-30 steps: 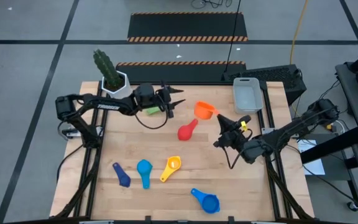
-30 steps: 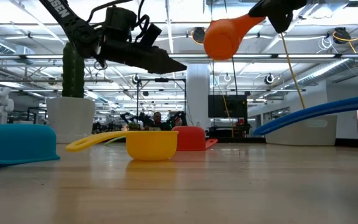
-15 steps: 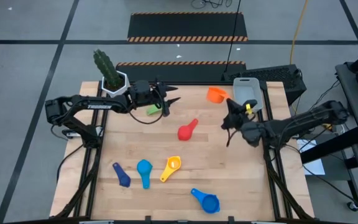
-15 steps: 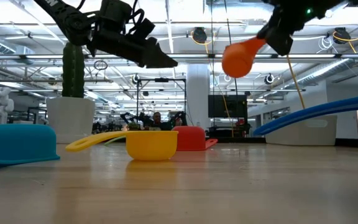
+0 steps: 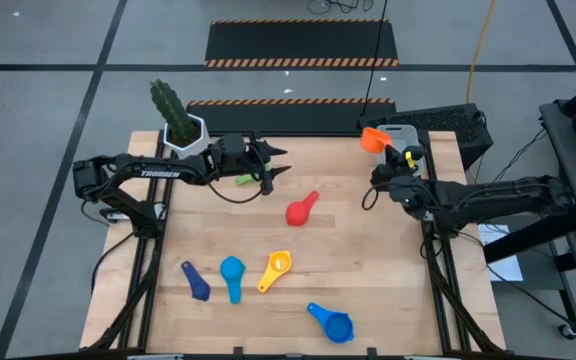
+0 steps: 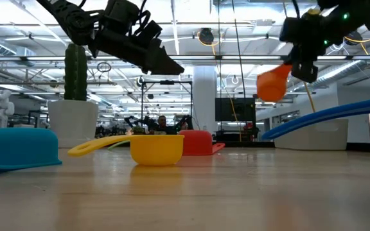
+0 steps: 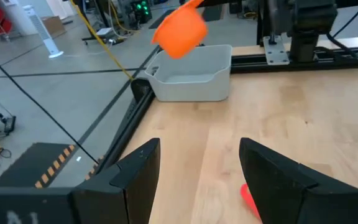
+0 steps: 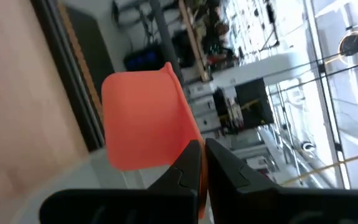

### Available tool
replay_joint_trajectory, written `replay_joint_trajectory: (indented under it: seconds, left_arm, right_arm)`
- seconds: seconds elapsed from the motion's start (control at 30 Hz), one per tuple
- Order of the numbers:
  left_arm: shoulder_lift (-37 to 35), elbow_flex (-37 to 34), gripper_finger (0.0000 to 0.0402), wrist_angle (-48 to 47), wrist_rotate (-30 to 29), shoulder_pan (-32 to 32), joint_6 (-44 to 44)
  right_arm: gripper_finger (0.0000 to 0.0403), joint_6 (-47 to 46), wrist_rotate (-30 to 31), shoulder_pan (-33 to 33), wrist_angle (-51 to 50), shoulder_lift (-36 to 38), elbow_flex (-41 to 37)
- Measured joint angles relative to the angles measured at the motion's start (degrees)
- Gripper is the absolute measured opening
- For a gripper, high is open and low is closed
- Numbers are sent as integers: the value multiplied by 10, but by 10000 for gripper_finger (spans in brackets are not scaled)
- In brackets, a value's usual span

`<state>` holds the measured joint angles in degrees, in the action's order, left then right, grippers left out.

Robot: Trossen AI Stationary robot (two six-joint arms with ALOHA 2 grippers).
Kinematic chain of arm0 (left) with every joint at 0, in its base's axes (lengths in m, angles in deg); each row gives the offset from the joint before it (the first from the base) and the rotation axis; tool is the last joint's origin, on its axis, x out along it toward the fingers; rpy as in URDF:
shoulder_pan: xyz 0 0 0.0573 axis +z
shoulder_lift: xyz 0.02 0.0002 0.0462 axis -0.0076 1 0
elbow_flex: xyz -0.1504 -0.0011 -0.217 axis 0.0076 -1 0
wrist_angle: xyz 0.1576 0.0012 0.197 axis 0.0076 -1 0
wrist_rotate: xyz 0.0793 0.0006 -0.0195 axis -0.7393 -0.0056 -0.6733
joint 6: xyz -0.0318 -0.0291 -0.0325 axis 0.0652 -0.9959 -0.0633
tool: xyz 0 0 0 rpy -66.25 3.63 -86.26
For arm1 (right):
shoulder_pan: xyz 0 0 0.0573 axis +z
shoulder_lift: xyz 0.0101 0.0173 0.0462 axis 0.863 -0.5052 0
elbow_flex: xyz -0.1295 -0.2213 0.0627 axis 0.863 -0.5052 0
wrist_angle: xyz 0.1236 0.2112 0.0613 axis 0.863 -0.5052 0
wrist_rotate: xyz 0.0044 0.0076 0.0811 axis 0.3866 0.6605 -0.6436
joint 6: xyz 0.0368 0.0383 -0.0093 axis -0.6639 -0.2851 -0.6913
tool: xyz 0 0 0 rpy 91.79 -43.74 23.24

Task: Nest measuring cups in basket
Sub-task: Put the orange measuring cup in the gray bin

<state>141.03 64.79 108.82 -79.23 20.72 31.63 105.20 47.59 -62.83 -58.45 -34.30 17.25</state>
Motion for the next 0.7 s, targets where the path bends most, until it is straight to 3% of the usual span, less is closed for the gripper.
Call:
replay_joint_trajectory:
  seconds: [0.13,0.5,0.7]
  left_arm:
    - [0,0,223,6,0,-4,0]
    - [0,0,223,7,0,-2,20]
    - [0,0,223,20,0,-1,30]
  right_arm:
    - [0,-6,-38,-41,-37,-12,0]
    - [0,-20,-46,-165,-128,-40,0]
    - [0,-18,-127,-228,-129,-59,0]
